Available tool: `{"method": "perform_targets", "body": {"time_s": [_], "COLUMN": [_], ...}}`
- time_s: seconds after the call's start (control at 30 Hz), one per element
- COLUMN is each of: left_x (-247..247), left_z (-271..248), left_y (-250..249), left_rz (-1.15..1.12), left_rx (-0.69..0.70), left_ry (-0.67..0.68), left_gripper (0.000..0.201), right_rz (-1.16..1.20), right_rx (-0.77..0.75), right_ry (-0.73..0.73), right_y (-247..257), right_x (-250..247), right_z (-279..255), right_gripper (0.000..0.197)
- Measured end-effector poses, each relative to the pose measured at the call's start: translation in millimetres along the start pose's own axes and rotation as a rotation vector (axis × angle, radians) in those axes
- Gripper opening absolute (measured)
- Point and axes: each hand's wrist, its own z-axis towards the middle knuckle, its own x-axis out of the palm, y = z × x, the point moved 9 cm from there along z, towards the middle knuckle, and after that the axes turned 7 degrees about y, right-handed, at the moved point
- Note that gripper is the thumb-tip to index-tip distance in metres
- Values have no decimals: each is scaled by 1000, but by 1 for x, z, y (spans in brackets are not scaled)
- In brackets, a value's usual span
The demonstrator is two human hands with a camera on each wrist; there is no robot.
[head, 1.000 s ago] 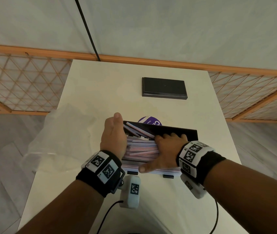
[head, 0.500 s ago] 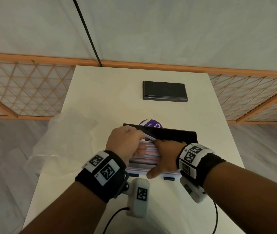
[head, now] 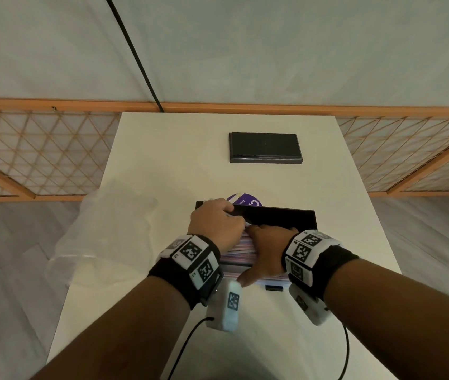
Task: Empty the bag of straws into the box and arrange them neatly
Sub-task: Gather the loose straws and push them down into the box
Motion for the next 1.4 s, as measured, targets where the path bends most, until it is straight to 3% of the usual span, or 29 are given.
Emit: {"method": "perform_targets", "body": {"time_s": [0.23, 0.47, 0.57, 0.73, 0.93, 1.1, 1.17, 1.3, 1.4], "left_x": [-28, -77, -73, -31, 6, 33, 24, -12, -16], "left_z": [-11, -33, -24, -4, -1, -5, -5, 2, 9], "left_y": [-17, -28, -14, 26, 22, 16, 13, 21, 19], "left_rz": [221, 265, 170, -130, -131, -75, -173, -472, -450], "left_rx": [166, 300, 253, 66, 35, -19, -24, -67, -88], "left_ry": [-207, -394, -299, -42, 158, 393, 326, -7, -55], "left_gripper": [27, 18, 9, 17, 14, 16, 16, 26, 39], "right_rz": [31, 107, 166, 189, 115, 59, 33, 2, -19], "right_rx": [2, -32, -61, -69, -77, -64, -58, -41, -38], "right_ry": [-23, -75, -75, -88, -72, -42, -41, -55, -67], "right_y": [-2, -1, -1, -5, -5, -2, 1, 2, 3], "right_x": [-2, -7, -9, -15, -17, -15, -14, -9, -8], "right_z": [-5, -7, -10, -15, -20, -20, -18, -15, -16], "right_gripper": [106, 117, 122, 123, 100, 107, 107, 104, 102]}}
